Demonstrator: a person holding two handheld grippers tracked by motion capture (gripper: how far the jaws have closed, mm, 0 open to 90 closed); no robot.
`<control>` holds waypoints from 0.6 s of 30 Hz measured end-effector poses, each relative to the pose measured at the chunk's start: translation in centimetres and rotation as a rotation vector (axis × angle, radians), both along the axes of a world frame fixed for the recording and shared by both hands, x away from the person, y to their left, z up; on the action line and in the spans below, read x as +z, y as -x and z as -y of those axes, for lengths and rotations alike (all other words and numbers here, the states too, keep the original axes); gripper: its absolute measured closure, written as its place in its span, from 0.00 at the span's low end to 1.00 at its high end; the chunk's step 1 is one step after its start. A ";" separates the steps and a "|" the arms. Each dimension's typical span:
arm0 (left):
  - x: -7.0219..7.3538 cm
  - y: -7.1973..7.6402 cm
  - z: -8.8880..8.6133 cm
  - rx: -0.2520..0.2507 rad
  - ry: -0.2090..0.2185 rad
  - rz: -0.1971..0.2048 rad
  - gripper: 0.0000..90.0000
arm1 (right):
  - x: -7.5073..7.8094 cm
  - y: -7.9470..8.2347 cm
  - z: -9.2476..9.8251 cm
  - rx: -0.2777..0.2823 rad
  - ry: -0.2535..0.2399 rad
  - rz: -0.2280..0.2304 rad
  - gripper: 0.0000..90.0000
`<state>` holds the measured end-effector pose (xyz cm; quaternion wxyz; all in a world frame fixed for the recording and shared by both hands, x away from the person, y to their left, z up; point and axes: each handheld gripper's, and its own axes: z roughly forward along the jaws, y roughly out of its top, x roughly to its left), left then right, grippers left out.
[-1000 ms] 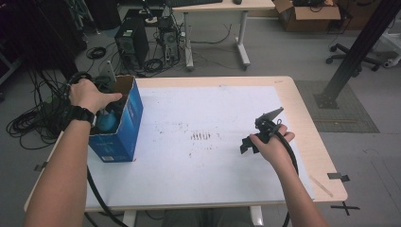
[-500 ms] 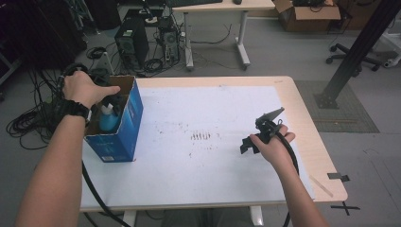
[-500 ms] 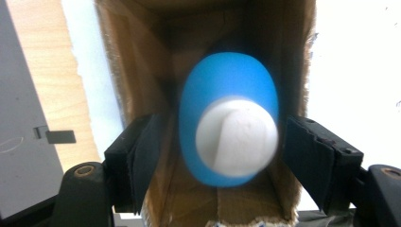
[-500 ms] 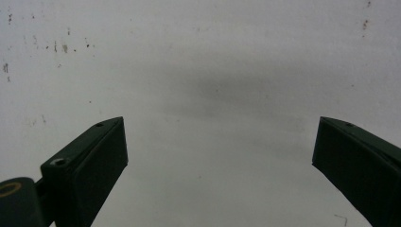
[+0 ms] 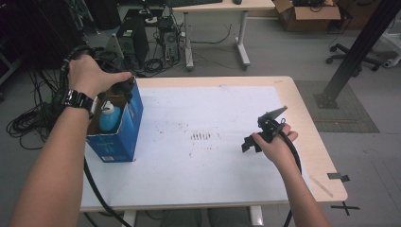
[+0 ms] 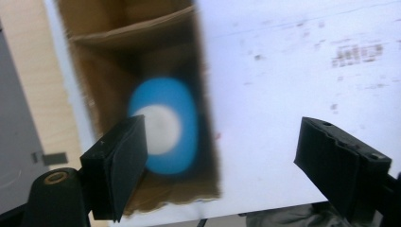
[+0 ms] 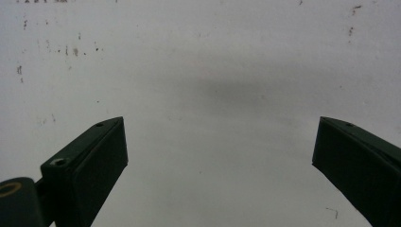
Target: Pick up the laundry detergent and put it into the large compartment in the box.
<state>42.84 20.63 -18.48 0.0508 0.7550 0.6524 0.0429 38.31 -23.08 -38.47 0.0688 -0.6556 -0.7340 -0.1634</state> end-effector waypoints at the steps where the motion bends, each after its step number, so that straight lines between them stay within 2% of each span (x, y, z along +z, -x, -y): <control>1: 0.1 0.0 0.3 -0.006 0.001 -0.001 0.20 | 0.0 0.0 0.1 0.003 0.000 0.003 0.05; 4: 0.4 0.2 1.9 -0.028 0.000 0.010 0.18 | 0.2 0.1 0.3 -0.003 -0.004 0.006 0.05; 5: 0.4 0.2 1.9 -0.028 0.000 0.010 0.15 | 0.2 0.1 0.3 -0.003 -0.004 0.006 0.05; 6: 0.4 0.2 2.6 -0.039 0.001 0.008 0.13 | 0.3 0.1 0.5 -0.003 -0.009 0.010 0.04; 11: 0.3 0.3 4.5 -0.050 0.002 0.008 0.09 | 0.4 0.2 0.7 -0.002 -0.011 0.010 0.04; 14: -0.3 0.4 6.0 -0.066 0.005 0.003 0.07 | 0.4 0.2 0.7 -0.001 -0.014 0.011 0.04; 15: -0.3 0.4 6.0 -0.066 0.005 0.003 0.06 | 0.4 0.2 0.7 -0.001 -0.014 0.011 0.04; 16: -0.8 0.4 7.0 -0.075 0.010 0.002 0.06 | 0.4 0.2 0.7 -0.001 -0.016 0.013 0.04; 17: -0.8 0.4 7.0 -0.075 0.010 0.002 0.06 | 0.4 0.2 0.7 0.002 -0.017 0.015 0.04; 18: -1.4 0.5 7.8 -0.095 0.012 -0.003 0.06 | 0.4 0.2 0.7 0.003 -0.017 0.016 0.04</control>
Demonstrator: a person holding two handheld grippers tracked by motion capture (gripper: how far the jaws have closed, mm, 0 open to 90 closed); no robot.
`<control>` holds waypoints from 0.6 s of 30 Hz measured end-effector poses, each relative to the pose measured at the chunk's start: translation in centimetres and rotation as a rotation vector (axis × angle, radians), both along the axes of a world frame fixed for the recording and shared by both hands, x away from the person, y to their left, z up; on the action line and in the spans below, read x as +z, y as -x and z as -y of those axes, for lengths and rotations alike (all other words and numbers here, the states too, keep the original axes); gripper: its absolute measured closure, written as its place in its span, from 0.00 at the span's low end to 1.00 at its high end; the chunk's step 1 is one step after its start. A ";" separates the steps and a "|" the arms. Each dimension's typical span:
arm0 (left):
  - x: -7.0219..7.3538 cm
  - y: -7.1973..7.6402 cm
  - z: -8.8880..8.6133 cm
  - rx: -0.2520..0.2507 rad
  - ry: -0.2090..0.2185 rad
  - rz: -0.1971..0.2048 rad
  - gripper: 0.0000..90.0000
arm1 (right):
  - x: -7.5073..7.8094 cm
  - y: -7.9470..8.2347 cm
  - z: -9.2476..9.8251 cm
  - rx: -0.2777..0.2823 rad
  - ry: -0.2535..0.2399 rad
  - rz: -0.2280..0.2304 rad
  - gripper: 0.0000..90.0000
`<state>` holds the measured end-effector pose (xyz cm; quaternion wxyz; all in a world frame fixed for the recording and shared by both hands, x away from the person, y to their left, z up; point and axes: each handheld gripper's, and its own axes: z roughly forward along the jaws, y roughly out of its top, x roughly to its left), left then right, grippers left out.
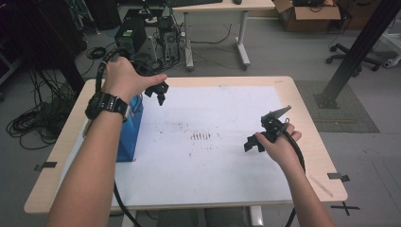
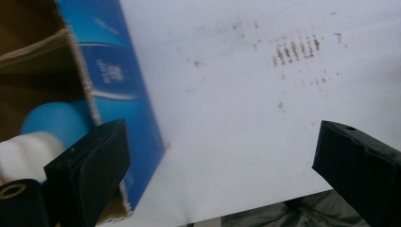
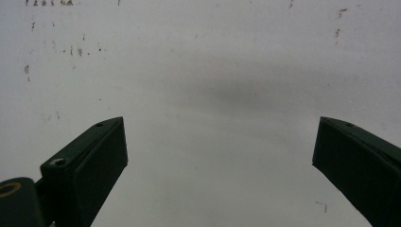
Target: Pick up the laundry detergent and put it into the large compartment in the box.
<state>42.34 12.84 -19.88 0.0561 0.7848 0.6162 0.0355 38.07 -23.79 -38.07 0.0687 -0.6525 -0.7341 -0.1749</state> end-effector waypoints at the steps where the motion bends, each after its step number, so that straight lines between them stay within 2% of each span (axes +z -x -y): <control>1: -0.3 0.0 0.4 -0.006 -0.002 -0.003 0.06 | 0.0 0.0 0.0 0.002 -0.001 0.000 0.04; 3: -0.7 0.0 0.8 -0.008 -0.004 -0.004 0.06 | 0.0 0.0 0.1 0.004 -0.001 0.001 0.04; 4: -1.5 0.1 1.5 -0.019 -0.006 -0.015 0.06 | 0.0 0.1 0.1 0.004 -0.003 0.003 0.04; 5: -1.5 0.1 1.5 -0.019 -0.006 -0.015 0.06 | 0.0 0.1 0.1 0.004 -0.003 0.003 0.04; 6: -2.3 0.1 2.2 -0.028 0.000 -0.025 0.06 | 0.0 0.1 0.2 0.001 -0.003 0.000 0.04; 10: -3.4 0.2 3.1 -0.036 0.006 -0.035 0.06 | -0.1 0.3 0.6 -0.002 -0.004 0.002 0.04; 11: -4.1 0.3 3.5 -0.040 0.012 -0.043 0.06 | -0.2 0.4 0.7 -0.003 -0.004 0.002 0.04; 18: -5.4 0.4 4.2 -0.049 0.008 -0.065 0.06 | -0.3 0.7 1.3 -0.015 -0.005 0.002 0.04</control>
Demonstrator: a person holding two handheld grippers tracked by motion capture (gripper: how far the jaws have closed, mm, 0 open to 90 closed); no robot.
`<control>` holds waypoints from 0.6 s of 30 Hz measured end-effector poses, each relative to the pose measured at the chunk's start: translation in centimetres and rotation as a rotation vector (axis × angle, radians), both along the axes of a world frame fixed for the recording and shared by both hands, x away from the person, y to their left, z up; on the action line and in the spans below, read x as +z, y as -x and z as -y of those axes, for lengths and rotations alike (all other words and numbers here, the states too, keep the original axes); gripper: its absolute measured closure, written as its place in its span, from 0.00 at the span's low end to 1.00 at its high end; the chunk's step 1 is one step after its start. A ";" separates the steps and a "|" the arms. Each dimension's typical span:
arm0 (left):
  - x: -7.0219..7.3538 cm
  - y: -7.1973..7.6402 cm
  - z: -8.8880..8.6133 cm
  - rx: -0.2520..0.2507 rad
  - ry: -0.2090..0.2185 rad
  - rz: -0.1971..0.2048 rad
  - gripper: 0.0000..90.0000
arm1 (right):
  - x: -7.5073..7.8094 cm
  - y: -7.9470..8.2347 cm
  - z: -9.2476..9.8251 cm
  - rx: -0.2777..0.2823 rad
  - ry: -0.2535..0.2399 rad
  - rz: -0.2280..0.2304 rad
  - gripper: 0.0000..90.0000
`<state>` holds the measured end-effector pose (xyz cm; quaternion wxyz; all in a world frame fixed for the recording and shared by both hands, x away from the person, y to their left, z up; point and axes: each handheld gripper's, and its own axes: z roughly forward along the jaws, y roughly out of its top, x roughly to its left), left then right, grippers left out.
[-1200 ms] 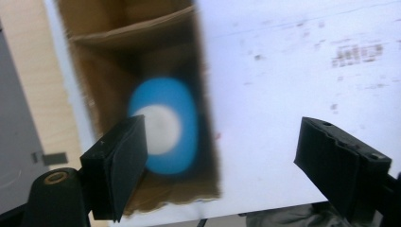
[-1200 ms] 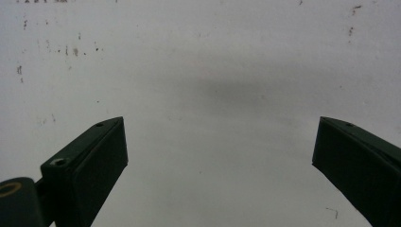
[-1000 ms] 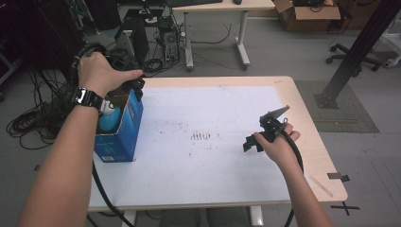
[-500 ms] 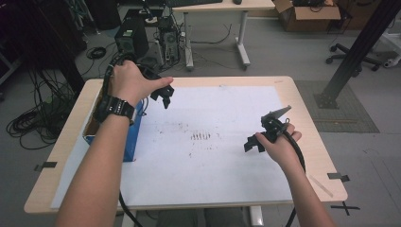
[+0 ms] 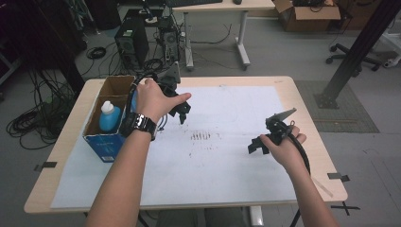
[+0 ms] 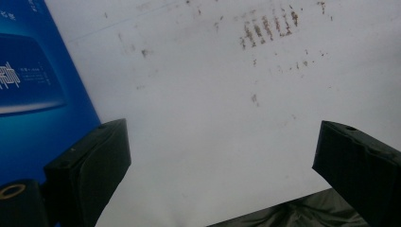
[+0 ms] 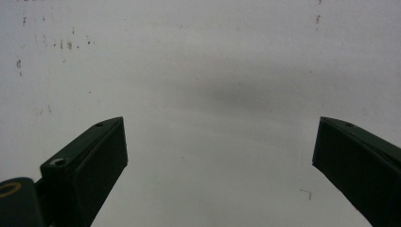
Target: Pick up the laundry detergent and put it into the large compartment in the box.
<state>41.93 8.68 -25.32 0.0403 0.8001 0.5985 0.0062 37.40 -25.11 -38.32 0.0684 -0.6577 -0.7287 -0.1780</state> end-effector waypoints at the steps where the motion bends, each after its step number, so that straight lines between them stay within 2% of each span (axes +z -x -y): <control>1: -0.1 0.0 0.1 0.000 0.002 0.001 0.06 | 0.0 0.0 0.0 0.000 0.000 0.000 0.04; 18: -0.5 0.1 0.3 -0.001 0.005 0.002 0.06 | -0.1 0.3 0.2 0.000 0.000 0.002 0.04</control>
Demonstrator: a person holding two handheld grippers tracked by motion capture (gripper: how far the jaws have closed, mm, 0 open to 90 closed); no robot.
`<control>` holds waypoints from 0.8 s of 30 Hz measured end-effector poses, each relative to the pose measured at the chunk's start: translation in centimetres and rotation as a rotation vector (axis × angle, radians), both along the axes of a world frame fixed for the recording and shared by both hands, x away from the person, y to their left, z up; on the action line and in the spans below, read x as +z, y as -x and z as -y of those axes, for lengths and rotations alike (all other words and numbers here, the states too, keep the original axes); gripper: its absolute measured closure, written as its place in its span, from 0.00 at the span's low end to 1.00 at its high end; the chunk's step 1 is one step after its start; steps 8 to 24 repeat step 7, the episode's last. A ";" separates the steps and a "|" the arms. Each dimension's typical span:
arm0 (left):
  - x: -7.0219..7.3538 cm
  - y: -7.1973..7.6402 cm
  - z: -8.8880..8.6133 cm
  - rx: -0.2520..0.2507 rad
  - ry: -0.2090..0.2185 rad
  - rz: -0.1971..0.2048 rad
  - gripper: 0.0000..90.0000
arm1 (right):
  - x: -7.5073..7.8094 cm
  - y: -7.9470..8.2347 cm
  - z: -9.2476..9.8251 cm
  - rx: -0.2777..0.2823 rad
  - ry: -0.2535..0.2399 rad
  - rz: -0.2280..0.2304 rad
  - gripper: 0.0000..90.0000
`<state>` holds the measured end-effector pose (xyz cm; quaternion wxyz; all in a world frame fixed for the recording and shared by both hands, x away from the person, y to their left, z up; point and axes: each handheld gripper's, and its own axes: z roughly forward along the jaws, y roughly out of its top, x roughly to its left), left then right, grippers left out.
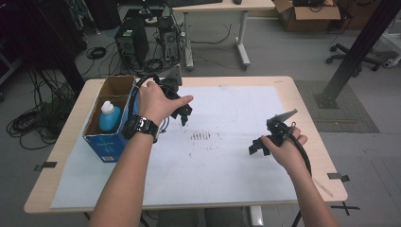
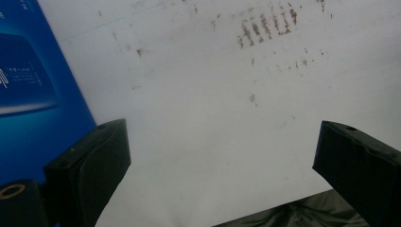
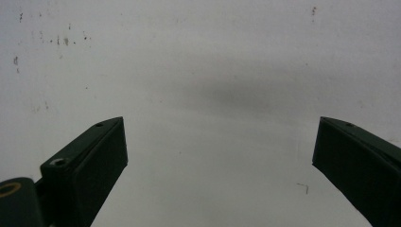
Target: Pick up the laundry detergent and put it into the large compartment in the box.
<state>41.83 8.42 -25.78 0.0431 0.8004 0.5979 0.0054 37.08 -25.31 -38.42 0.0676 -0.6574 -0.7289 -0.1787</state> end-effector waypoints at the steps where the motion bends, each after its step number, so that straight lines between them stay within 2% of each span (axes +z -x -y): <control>1: 0.0 0.0 0.0 0.000 0.000 0.000 0.06 | 0.0 0.0 0.0 -0.005 0.000 -0.003 0.04; 24: -0.1 -0.1 -0.1 0.002 0.001 -0.001 0.06 | 0.0 0.0 0.0 -0.007 -0.004 -0.003 0.04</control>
